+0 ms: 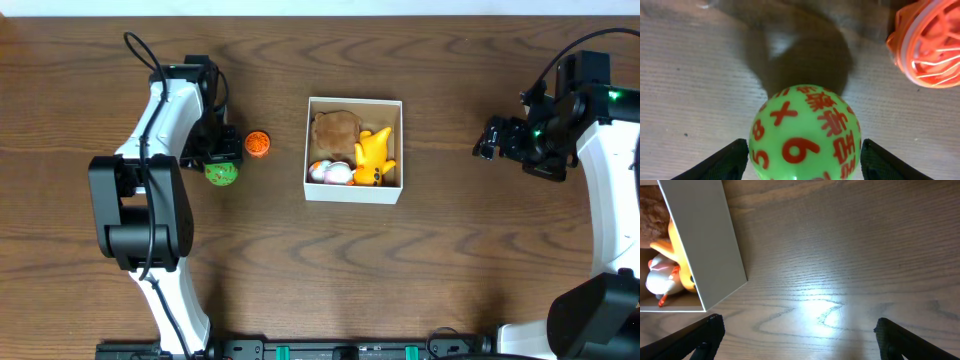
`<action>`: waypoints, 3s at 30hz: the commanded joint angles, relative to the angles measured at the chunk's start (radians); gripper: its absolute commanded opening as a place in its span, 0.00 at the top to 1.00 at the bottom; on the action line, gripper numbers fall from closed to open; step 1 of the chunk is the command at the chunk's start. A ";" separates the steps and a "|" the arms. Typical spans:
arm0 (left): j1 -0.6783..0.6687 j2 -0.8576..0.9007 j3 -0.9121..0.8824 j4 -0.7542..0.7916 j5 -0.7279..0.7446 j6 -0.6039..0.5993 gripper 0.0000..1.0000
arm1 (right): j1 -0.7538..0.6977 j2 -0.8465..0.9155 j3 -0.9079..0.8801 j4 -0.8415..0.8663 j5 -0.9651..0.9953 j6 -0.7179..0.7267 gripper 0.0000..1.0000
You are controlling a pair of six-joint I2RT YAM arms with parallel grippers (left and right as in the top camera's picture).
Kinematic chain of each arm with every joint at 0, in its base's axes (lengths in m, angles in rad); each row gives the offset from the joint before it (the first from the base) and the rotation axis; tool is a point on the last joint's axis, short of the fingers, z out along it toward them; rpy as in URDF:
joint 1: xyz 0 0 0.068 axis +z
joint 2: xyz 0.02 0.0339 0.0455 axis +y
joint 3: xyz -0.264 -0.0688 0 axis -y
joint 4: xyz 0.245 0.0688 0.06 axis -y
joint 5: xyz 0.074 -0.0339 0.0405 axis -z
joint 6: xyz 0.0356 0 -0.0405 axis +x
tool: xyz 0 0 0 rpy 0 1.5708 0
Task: Pack container
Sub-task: 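Grasp the green numbered ball with the left gripper, then carry the green ball into the box and release it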
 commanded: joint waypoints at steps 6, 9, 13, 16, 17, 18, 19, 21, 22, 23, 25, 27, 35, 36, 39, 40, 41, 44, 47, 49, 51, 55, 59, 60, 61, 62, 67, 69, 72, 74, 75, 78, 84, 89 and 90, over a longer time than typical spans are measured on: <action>0.001 0.015 -0.090 0.074 -0.004 0.014 0.33 | -0.003 0.002 -0.002 -0.001 0.000 -0.016 0.01; 0.001 0.015 -0.109 0.076 -0.004 0.029 0.40 | -0.003 0.002 -0.002 -0.002 0.000 -0.015 0.01; 0.001 0.011 -0.101 0.031 -0.003 0.029 0.46 | -0.003 0.002 -0.002 -0.002 0.000 -0.016 0.01; 0.001 0.008 -0.064 -0.035 -0.002 0.028 0.57 | -0.003 0.002 -0.002 -0.001 0.000 -0.015 0.01; 0.000 0.003 -0.046 -0.061 0.006 0.028 0.61 | -0.003 0.002 -0.002 -0.001 0.000 -0.015 0.01; 0.000 -0.006 -0.028 -0.085 0.016 0.028 0.64 | -0.003 0.002 -0.002 -0.001 0.000 -0.015 0.01; 0.000 -0.016 -0.012 -0.105 0.022 0.027 0.66 | -0.003 0.002 -0.002 -0.001 0.000 -0.015 0.01; -0.001 -0.050 0.022 -0.140 0.034 0.024 0.66 | -0.003 0.002 -0.002 -0.001 0.000 -0.015 0.01; -0.003 -0.070 0.035 -0.150 0.045 0.024 0.66 | -0.003 0.002 -0.002 -0.001 0.000 -0.015 0.01; -0.008 -0.097 0.050 -0.163 0.055 0.024 0.66 | -0.003 0.002 -0.002 -0.002 0.000 -0.015 0.01; -0.027 -0.151 0.078 -0.177 0.075 0.025 0.66 | -0.003 0.002 -0.002 -0.001 0.000 -0.015 0.01; -0.057 -0.212 0.099 -0.174 0.096 0.025 0.66 | -0.003 0.002 -0.002 -0.001 0.000 -0.015 0.01; -0.332 -0.435 0.120 -0.002 0.103 0.025 0.66 | -0.003 0.002 -0.002 0.000 0.000 -0.015 0.01; -0.367 -0.438 0.120 0.022 0.101 0.025 0.66 | -0.003 0.002 -0.002 0.000 0.000 -0.015 0.01; -0.463 -0.421 0.106 0.095 0.100 0.024 0.66 | -0.003 0.002 -0.002 -0.001 0.000 -0.015 0.01; -0.486 -0.409 0.101 0.112 0.100 0.024 0.66 | -0.003 0.002 -0.002 -0.002 0.000 -0.015 0.01; -0.512 -0.387 0.096 0.129 0.100 0.024 0.66 | -0.003 0.002 -0.002 -0.002 0.000 -0.015 0.01; -0.564 -0.317 0.096 0.160 0.100 0.024 0.66 | -0.003 0.002 -0.002 -0.002 0.000 -0.015 0.01; -0.607 -0.237 0.096 0.199 0.100 0.025 0.66 | -0.003 0.002 -0.002 -0.002 0.000 -0.015 0.01; -0.626 -0.193 0.096 0.221 0.101 0.025 0.66 | -0.003 0.002 -0.002 -0.002 0.000 -0.015 0.01; -0.642 -0.152 0.096 0.229 0.100 0.024 0.66 | -0.003 0.002 -0.002 -0.005 0.000 -0.015 0.01; -0.667 -0.086 0.096 0.227 0.105 0.024 0.66 | -0.003 0.002 -0.002 -0.008 0.000 -0.015 0.01; -0.694 -0.035 0.096 0.227 0.105 0.024 0.61 | -0.003 0.002 -0.002 -0.004 0.000 -0.015 0.01; -0.700 -0.027 0.096 0.228 0.105 0.024 0.58 | -0.003 0.002 -0.002 -0.004 0.000 -0.015 0.01; -0.706 -0.023 0.096 0.228 0.105 0.024 0.54 | -0.003 0.002 -0.002 -0.004 0.000 -0.015 0.01; -0.710 -0.023 0.096 0.228 0.104 0.024 0.48 | -0.003 0.002 -0.002 -0.004 0.000 -0.015 0.01; -0.713 -0.055 0.104 0.227 0.103 0.016 0.21 | -0.003 0.002 -0.002 -0.004 0.000 -0.015 0.01; -0.712 -0.075 0.105 0.227 0.103 0.016 0.18 | -0.003 0.002 -0.002 -0.004 0.000 -0.015 0.01; -0.712 -0.112 0.105 0.227 0.103 0.016 0.18 | -0.003 0.002 -0.002 -0.005 0.000 -0.015 0.01; -0.711 -0.136 0.105 0.227 0.097 0.016 0.18 | -0.003 0.002 -0.002 -0.005 0.000 -0.015 0.01; -0.711 -0.146 0.105 0.228 0.095 0.016 0.18 | -0.003 0.002 -0.002 -0.005 0.000 -0.015 0.01; -0.711 -0.169 0.105 0.230 0.083 0.016 0.18 | -0.003 0.002 -0.002 -0.005 0.000 -0.015 0.01; -0.711 -0.172 0.105 0.233 -0.044 0.017 0.18 | -0.003 0.002 -0.002 -0.005 0.000 -0.015 0.01; -0.708 -0.171 0.105 0.256 -0.043 0.018 0.18 | -0.003 0.002 -0.002 -0.004 -0.001 -0.015 0.01; -0.706 -0.171 0.105 0.263 -0.043 0.018 0.18 | -0.003 0.002 -0.002 -0.004 -0.001 -0.015 0.01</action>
